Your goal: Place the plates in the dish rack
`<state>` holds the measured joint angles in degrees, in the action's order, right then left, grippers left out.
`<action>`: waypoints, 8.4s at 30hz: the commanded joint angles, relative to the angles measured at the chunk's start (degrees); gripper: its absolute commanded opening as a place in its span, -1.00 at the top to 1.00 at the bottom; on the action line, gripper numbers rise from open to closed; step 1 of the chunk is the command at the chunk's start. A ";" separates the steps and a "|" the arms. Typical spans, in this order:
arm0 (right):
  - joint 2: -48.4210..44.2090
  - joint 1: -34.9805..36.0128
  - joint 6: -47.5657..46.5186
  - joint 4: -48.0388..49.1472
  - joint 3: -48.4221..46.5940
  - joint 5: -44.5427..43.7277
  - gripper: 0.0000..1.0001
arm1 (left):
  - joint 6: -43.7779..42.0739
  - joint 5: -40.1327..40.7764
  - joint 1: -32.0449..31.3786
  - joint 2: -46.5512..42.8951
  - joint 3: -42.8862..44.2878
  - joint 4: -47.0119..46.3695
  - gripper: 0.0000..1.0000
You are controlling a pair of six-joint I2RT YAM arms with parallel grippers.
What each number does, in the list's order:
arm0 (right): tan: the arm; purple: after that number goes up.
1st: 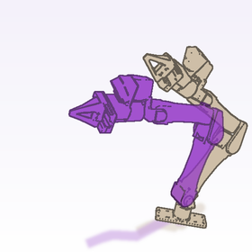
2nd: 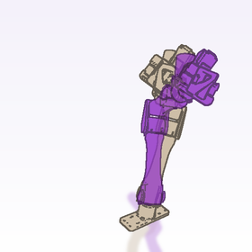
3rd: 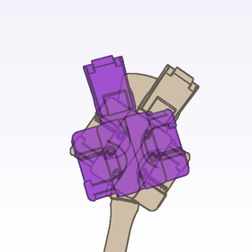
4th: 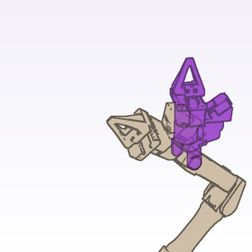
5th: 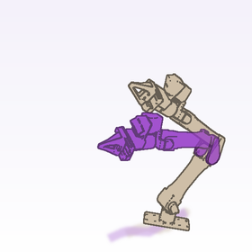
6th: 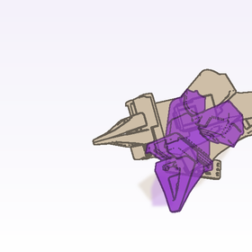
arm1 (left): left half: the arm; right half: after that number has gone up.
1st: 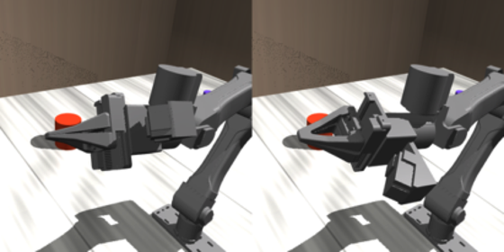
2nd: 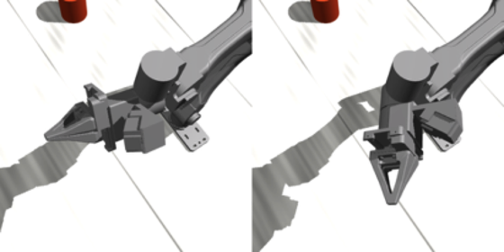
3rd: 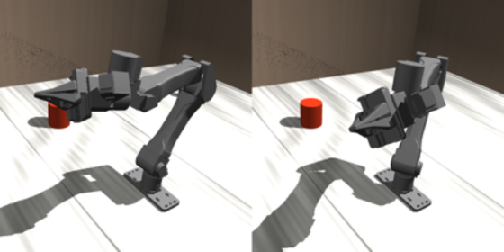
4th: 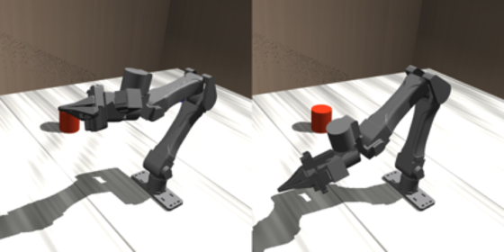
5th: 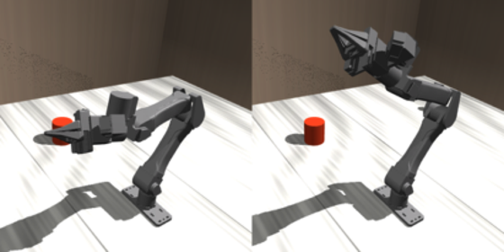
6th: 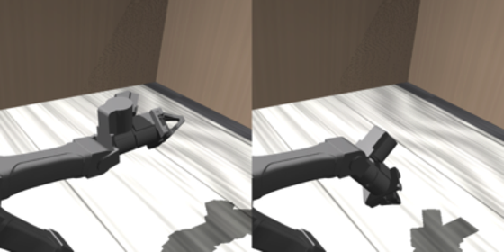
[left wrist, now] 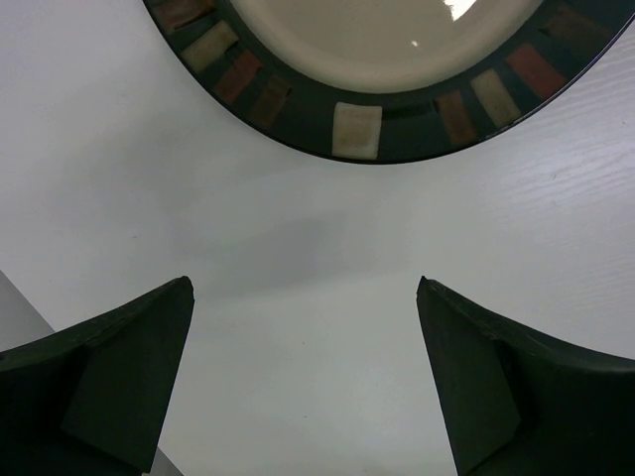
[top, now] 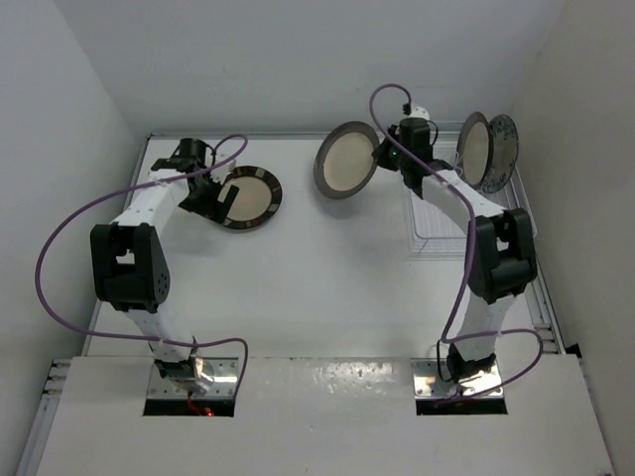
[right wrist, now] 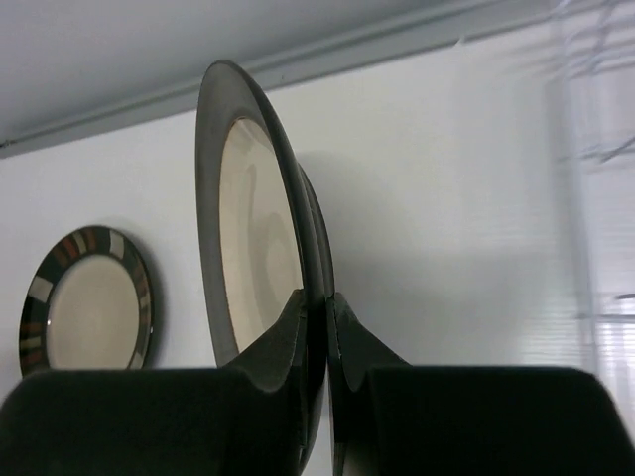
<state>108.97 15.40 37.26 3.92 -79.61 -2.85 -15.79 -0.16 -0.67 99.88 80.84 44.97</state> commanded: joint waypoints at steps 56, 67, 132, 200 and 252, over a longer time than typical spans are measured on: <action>-11.23 -16.45 -60.90 23.41 -7.13 -21.76 1.00 | 0.32 -1.86 0.58 -0.73 2.39 1.52 -1.00; -13.08 -16.45 -61.52 24.91 -1.87 -22.11 1.00 | 0.32 -1.86 0.58 -0.73 1.87 1.52 -1.00; -34.52 -3.98 -51.85 19.63 18.17 -10.94 -0.71 | 28.09 -17.15 9.02 22.81 8.28 -12.45 -0.82; -8.06 7.37 -14.50 15.14 9.92 43.55 1.00 | -10.24 -38.18 -12.44 4.19 28.06 7.60 -0.98; -7.90 -9.42 -37.70 21.39 8.33 -30.11 1.00 | 10.08 -16.18 2.69 3.31 25.69 -1.55 -0.98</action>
<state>104.14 6.39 -4.73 17.19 -70.89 -31.86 -6.72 -15.49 1.02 105.62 106.59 45.08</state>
